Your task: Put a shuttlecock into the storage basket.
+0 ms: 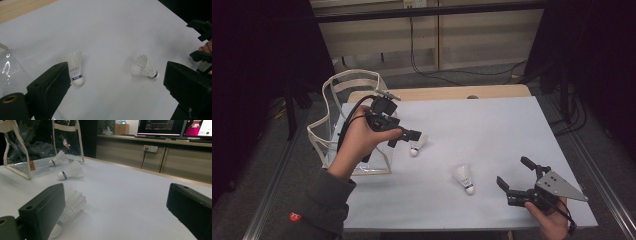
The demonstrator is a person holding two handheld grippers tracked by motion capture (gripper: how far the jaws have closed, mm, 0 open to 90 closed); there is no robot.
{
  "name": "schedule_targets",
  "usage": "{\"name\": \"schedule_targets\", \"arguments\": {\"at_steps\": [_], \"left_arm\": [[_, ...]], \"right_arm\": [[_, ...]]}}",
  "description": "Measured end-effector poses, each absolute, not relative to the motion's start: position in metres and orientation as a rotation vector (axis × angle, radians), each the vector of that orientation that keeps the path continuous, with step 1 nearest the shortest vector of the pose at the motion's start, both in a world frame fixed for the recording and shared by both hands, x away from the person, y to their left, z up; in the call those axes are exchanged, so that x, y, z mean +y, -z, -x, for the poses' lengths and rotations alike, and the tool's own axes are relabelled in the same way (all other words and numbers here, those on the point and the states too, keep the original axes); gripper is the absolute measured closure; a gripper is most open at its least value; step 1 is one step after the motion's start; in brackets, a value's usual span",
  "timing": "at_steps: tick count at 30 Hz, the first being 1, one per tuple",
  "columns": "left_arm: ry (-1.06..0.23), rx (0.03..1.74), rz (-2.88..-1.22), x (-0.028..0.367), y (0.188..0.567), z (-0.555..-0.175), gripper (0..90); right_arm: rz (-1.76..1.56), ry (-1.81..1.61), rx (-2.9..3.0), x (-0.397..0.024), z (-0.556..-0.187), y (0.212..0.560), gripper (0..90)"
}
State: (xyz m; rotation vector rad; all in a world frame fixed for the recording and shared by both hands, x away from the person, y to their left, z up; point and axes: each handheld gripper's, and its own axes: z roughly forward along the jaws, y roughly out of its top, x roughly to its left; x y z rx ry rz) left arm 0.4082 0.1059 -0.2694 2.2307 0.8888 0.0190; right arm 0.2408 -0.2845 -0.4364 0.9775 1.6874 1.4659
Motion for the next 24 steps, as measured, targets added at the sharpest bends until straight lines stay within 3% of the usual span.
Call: {"name": "schedule_targets", "arguments": {"at_steps": [24], "left_arm": [[0.02, 0.862, -2.234, 0.097, 0.296, -0.399, 6.1]], "right_arm": [[-0.98, -1.466, 1.689, -0.285, -0.24, 0.436, 2.0]]}}
